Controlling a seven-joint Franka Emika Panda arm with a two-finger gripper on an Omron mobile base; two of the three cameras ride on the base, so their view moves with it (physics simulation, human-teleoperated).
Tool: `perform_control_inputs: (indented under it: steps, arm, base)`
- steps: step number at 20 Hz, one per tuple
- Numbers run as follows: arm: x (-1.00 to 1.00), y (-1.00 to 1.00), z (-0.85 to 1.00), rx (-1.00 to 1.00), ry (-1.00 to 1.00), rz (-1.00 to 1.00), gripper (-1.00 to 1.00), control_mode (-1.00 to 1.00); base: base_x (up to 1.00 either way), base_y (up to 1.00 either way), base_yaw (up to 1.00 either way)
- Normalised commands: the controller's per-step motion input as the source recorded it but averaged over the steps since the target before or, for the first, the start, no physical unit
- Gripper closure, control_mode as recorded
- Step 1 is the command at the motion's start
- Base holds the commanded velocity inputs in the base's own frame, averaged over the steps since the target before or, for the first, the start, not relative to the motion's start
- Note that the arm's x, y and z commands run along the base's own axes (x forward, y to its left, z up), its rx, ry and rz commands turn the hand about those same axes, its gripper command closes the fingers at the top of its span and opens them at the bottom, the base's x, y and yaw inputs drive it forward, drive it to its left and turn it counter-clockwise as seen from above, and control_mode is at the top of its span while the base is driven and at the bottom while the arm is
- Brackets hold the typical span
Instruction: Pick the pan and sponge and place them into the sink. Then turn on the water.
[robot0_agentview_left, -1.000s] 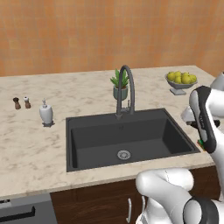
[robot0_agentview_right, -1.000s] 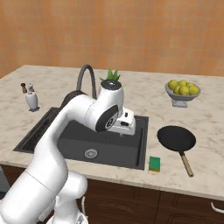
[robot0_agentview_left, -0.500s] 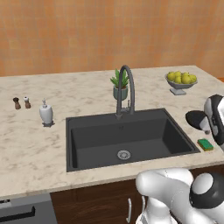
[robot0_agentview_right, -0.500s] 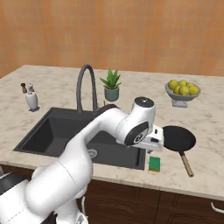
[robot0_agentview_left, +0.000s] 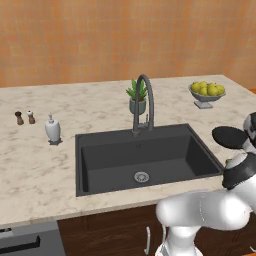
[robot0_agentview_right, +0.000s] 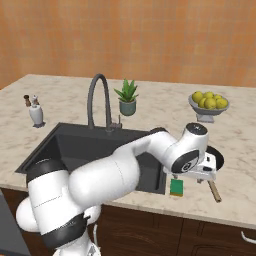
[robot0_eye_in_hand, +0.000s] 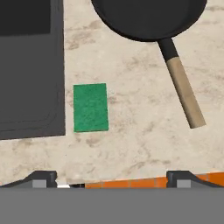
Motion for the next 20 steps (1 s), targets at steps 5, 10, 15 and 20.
perform_control_inputs:
  steps: [5, 10, 15, 20]
  arm:
    - [0.43, -0.63, -0.28, 0.00, 0.00, 0.07, -1.00, -1.00]
    - [0.34, -0.46, -0.34, 0.00, 0.00, 0.08, -1.00, -1.00]
    - [0.32, -0.40, -0.29, 0.00, 0.01, 0.06, -1.00, -1.00]
    - [0.33, -0.23, -0.18, 0.00, 0.05, 0.01, -1.00, -1.00]
  base:
    - [0.00, 0.00, 0.00]
    - [0.00, 0.00, 0.00]
    - [0.00, 0.00, 0.00]
    - [0.00, 0.00, 0.00]
